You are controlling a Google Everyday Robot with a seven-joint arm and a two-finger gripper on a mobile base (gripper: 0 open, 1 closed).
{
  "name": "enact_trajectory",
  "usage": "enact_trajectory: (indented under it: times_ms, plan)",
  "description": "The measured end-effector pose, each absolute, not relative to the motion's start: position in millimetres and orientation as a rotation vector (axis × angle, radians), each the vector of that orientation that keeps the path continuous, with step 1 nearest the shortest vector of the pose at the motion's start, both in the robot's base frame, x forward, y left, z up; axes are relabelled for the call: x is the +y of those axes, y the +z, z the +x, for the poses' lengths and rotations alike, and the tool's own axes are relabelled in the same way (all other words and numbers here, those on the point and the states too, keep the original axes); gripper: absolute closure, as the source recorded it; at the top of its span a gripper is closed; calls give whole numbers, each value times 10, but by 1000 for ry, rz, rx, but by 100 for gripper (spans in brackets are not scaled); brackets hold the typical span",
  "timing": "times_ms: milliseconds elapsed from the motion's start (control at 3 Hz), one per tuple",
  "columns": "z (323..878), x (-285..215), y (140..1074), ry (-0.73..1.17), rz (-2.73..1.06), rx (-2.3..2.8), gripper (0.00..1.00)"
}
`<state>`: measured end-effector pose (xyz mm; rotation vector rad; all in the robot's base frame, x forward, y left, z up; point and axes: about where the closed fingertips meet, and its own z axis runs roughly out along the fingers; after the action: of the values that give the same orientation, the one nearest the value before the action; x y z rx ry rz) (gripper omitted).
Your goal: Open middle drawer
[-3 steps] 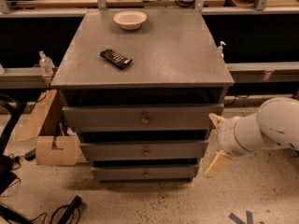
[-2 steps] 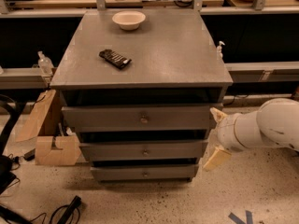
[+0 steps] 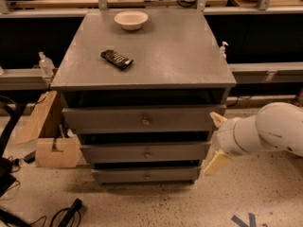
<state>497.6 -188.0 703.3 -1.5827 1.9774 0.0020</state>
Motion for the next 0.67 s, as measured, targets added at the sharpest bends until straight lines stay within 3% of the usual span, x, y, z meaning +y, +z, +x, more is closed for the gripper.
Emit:
enact_trajectory:
  times_ms: [667]
  plan:
    - [5076, -1952, 6282, -11, -1591, 1996, 0]
